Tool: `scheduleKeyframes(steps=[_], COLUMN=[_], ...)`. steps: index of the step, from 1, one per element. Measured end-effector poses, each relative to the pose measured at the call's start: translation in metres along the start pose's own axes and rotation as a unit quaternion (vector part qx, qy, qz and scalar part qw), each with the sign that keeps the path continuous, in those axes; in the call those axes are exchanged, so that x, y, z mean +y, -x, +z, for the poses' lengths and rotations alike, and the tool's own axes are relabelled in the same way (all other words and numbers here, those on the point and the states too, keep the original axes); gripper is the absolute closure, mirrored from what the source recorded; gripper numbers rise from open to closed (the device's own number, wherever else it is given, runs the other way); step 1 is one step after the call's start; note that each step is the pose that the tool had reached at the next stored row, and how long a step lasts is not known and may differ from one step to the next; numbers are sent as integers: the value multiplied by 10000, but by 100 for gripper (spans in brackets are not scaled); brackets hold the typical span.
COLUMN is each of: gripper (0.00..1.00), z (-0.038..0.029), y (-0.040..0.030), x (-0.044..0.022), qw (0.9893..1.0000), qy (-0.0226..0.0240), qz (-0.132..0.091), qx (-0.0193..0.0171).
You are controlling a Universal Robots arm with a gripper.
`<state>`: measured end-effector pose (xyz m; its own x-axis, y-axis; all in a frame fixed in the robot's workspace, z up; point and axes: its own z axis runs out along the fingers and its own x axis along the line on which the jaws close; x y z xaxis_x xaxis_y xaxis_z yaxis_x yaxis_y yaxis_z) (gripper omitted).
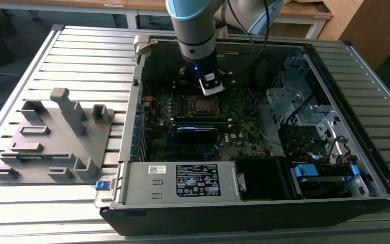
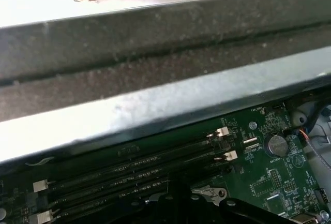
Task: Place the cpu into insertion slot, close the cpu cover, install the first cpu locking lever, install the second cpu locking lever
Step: 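Install the first cpu locking lever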
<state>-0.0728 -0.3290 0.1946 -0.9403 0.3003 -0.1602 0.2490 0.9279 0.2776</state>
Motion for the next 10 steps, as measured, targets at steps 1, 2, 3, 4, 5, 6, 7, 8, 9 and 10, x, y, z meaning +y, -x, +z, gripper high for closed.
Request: scheduleKeyframes(steps=[1, 2, 3, 4, 5, 6, 7, 8, 9, 10], gripper=[89, 89, 89, 89, 89, 89, 89, 89, 89, 89], z=[2, 4, 4, 5, 6, 8, 9, 11, 11, 11], y=[4, 7, 7, 7, 7, 8, 7, 8, 10, 12], x=[-1, -2, -3, -4, -4, -5, -6, -8, -10, -12], qw=[10000, 10000, 10000, 10000, 10000, 10000, 10000, 10000, 10000, 10000], qy=[3, 5, 4, 3, 3, 3, 4, 4, 4, 4], qz=[0, 0, 0, 0, 1, 0, 0, 0, -1, -1], qx=[1, 0, 1, 1, 1, 1, 1, 1, 1, 1])
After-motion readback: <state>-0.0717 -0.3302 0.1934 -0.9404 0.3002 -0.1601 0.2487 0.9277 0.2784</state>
